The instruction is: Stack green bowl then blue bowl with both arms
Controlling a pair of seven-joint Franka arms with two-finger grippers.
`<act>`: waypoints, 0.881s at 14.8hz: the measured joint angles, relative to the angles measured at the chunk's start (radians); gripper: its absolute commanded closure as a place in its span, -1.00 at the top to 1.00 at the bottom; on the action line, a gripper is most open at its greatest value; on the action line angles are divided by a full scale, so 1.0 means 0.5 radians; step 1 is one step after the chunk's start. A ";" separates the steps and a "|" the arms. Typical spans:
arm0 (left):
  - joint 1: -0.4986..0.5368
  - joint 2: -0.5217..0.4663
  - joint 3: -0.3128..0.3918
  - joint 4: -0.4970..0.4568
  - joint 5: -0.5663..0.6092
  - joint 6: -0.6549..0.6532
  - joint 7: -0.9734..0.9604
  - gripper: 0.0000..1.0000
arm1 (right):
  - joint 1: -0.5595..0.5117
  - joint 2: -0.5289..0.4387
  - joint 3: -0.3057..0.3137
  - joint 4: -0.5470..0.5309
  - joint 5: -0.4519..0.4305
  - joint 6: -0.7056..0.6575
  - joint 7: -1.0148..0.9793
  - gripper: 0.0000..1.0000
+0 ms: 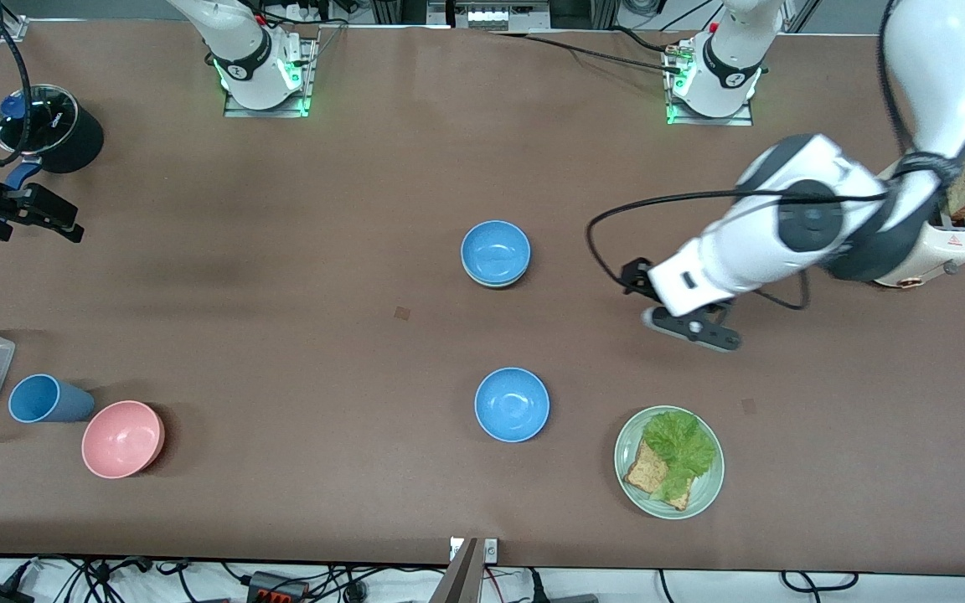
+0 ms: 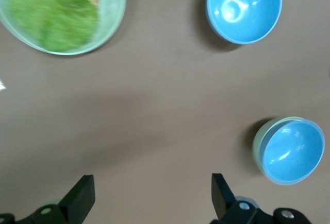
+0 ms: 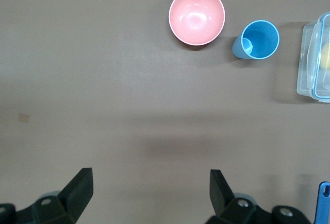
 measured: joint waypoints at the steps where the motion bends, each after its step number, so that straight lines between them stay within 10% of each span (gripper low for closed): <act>1: 0.003 -0.007 -0.012 0.134 -0.002 -0.164 0.112 1.00 | 0.000 0.000 0.000 0.000 0.000 0.000 0.000 1.00; 7: 0.166 -0.050 0.044 0.510 -0.041 -0.535 0.643 1.00 | 0.000 0.000 0.000 0.001 0.000 0.000 0.000 1.00; 13: -0.200 -0.590 1.141 0.320 -0.860 -0.304 0.672 1.00 | 0.000 0.002 0.001 0.001 0.000 -0.001 -0.001 1.00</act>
